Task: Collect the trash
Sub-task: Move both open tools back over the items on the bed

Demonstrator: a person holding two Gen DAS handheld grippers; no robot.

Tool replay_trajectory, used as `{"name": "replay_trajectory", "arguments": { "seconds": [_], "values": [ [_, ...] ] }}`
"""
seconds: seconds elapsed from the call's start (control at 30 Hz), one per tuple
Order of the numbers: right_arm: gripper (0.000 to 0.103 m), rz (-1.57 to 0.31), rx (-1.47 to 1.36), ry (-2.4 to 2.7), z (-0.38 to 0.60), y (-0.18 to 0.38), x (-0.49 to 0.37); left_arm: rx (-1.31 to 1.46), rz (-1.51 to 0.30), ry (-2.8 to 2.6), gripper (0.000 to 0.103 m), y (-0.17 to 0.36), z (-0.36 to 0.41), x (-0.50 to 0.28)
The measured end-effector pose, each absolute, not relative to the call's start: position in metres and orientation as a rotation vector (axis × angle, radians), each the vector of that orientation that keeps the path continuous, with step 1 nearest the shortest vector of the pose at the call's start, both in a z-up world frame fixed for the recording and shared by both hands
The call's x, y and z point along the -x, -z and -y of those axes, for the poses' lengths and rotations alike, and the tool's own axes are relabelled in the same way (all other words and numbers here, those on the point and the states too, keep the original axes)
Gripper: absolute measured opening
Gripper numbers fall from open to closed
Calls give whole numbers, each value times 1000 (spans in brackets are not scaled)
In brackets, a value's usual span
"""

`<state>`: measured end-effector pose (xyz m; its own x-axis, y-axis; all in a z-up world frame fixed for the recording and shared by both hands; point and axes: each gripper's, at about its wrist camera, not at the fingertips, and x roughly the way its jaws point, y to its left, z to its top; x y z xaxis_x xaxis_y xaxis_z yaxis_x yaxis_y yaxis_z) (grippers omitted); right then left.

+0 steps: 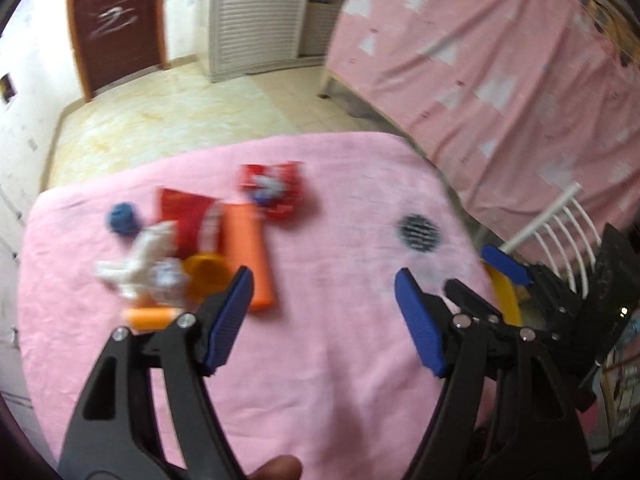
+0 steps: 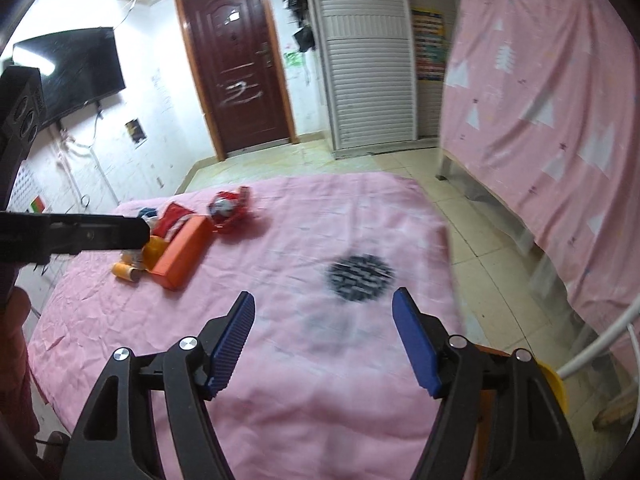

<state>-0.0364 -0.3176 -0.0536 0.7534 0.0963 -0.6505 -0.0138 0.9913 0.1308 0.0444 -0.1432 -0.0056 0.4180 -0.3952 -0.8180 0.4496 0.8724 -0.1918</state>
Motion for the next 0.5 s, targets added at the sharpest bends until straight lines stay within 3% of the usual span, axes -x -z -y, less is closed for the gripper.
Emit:
{"name": "replay_trajectory", "arguments": {
  "seconds": [0.5],
  "values": [
    [70, -786, -68, -191, 223, 66, -23, 28, -1073, 360, 70, 37, 43, -101]
  ]
}}
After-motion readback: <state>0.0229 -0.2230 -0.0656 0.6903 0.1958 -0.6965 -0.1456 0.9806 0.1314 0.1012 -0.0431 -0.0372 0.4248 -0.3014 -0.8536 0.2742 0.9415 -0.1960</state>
